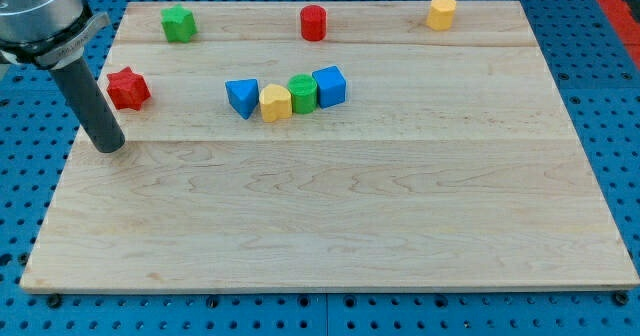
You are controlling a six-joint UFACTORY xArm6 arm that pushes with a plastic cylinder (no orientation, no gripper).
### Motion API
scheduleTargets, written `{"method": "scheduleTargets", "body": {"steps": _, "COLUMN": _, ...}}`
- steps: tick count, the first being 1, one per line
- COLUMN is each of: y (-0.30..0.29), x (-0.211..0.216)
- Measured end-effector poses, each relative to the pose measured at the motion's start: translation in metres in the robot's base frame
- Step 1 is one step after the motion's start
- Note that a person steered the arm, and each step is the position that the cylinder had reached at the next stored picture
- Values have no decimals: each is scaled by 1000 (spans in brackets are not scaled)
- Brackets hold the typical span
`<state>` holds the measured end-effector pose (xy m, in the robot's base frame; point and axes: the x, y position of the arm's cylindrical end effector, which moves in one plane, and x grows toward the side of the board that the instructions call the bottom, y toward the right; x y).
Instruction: Move the blue triangle to the top left of the yellow heart
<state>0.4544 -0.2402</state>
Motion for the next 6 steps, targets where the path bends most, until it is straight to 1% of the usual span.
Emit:
{"method": "scheduleTargets", "body": {"steps": 4, "y": 1, "x": 0}}
{"method": "scheduleTargets", "body": {"steps": 5, "y": 31, "x": 0}}
{"method": "scheduleTargets", "body": {"steps": 6, "y": 83, "x": -3}}
